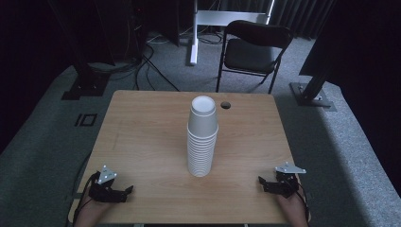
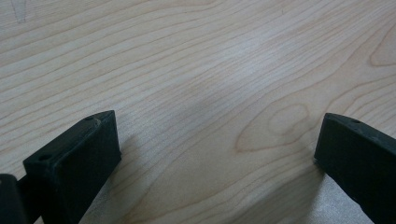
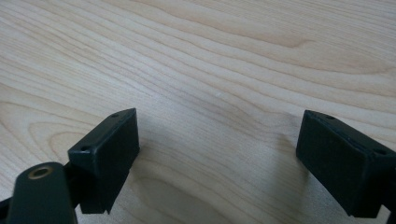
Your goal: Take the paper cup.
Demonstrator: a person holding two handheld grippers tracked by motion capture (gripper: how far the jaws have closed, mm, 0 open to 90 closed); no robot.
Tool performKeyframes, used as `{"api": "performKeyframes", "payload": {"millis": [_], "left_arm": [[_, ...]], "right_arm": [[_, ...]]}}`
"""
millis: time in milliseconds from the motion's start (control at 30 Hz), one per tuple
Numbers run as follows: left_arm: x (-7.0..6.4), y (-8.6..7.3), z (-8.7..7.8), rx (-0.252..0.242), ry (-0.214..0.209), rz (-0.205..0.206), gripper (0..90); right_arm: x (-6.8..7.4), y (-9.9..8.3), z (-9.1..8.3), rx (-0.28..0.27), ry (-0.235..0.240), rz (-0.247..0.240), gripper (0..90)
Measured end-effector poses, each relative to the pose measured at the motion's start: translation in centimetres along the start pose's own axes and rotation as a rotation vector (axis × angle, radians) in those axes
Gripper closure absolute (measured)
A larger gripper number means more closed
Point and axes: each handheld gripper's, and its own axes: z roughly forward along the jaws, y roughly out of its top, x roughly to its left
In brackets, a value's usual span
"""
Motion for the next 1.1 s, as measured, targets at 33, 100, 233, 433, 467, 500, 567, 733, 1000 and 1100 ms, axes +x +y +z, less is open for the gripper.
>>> {"api": "performKeyframes", "payload": {"millis": [33, 100, 233, 433, 467, 500, 567, 733, 1000, 1100], "left_arm": [[0.0, 0.0, 0.0, 0.000, 0.000, 0.000, 0.2], [0.0, 0.0, 0.0, 0.000, 0.000, 0.000, 0.2], [0.0, 0.0, 0.0, -0.001, 0.001, 0.000, 0.3], [0.0, 0.0, -0.1, 0.002, -0.014, 0.012, 0.3], [0.0, 0.0, -0.1, 0.003, -0.022, 0.009, 0.3], [0.0, 0.0, -0.1, -0.001, -0.029, 0.000, 0.3], [0.0, 0.1, -0.1, -0.004, -0.041, -0.003, 0.3], [-0.2, 0.4, 0.1, 0.007, -0.044, 0.010, 0.3], [-0.9, 1.1, 0.0, -0.010, -0.099, 0.031, 0.3], [-1.3, 1.5, 0.0, -0.013, -0.115, 0.059, 0.3]], "right_arm": [[0.0, 0.0, 0.0, 0.000, 0.000, 0.000, 12.6], [0.0, 0.0, 0.0, 0.000, 0.000, 0.000, 12.6], [0.0, 0.0, 0.0, 0.000, 0.000, 0.000, 12.6], [0.0, 0.0, 0.0, 0.000, 0.000, 0.000, 12.6], [0.0, 0.0, 0.0, 0.000, 0.000, 0.000, 12.6], [0.0, 0.0, 0.0, 0.000, 0.000, 0.000, 12.5], [0.0, 0.0, 0.0, 0.000, 0.000, 0.001, 12.5], [0.0, 0.0, 0.0, 0.001, 0.000, 0.000, 12.4], [0.0, 0.0, 0.0, 0.001, 0.002, -0.001, 12.2], [0.0, 0.0, 0.0, 0.001, 0.002, -0.001, 12.2]]}}
